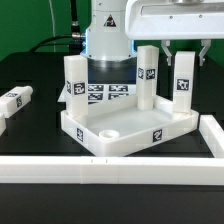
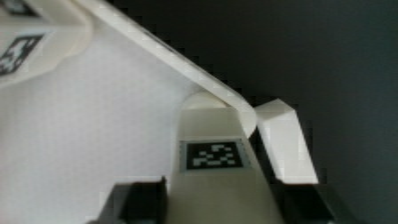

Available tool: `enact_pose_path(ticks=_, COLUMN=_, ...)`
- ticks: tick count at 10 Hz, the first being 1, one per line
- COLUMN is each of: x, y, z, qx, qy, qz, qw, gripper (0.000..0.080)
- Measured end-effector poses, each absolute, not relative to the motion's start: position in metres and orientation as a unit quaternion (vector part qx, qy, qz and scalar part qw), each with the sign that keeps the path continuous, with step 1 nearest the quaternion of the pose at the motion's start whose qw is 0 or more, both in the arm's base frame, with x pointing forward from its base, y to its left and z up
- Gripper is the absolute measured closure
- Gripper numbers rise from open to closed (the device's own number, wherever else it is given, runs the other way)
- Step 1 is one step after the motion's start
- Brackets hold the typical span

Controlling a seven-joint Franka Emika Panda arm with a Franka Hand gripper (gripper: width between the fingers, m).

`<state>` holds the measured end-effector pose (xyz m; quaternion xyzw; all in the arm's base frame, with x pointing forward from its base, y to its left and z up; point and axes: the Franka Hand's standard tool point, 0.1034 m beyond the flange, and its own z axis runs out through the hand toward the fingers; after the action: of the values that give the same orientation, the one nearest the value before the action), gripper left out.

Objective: Assemble desk

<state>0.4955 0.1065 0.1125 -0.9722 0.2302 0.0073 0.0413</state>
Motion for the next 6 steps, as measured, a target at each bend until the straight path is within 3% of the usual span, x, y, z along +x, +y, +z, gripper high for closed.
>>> enact_pose_path(ticks=6, x=0.496, y=0.109, z=0.1121, qx=-0.899, qy=0.434, qz=0.019, qw=0.047, gripper=0.0509)
